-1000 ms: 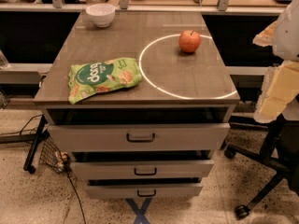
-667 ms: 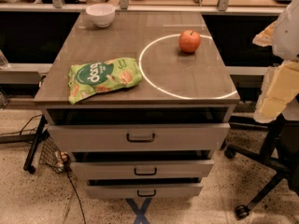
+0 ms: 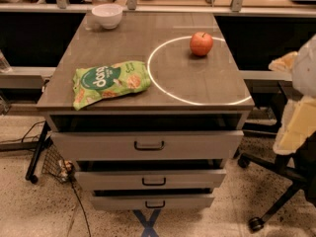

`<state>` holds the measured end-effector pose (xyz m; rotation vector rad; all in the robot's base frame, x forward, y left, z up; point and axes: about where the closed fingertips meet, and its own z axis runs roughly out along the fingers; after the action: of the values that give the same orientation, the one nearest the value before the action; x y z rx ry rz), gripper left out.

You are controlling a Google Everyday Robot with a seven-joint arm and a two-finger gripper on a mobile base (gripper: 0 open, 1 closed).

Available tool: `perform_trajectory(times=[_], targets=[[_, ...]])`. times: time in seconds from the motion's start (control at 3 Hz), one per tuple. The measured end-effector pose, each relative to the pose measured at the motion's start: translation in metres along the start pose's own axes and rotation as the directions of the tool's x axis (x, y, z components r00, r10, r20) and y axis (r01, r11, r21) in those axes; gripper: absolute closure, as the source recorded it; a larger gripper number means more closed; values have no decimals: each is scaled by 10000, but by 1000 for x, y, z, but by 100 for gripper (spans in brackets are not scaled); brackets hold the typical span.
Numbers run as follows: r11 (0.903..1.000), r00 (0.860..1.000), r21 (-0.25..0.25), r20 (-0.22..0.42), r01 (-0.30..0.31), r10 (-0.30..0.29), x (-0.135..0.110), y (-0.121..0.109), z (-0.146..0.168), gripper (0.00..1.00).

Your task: Open bottom drawer

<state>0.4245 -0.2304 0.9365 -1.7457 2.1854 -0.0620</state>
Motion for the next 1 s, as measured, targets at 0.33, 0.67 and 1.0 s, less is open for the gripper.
perform_trajectory(times=[0.33, 0.67, 1.0], targets=[[9997, 9990, -208, 437, 144, -135, 17, 19, 42, 0], [9984, 9973, -469, 671, 329, -297, 27, 38, 92, 0], [9966, 9976, -762, 637, 322, -273, 40, 53, 144, 0]])
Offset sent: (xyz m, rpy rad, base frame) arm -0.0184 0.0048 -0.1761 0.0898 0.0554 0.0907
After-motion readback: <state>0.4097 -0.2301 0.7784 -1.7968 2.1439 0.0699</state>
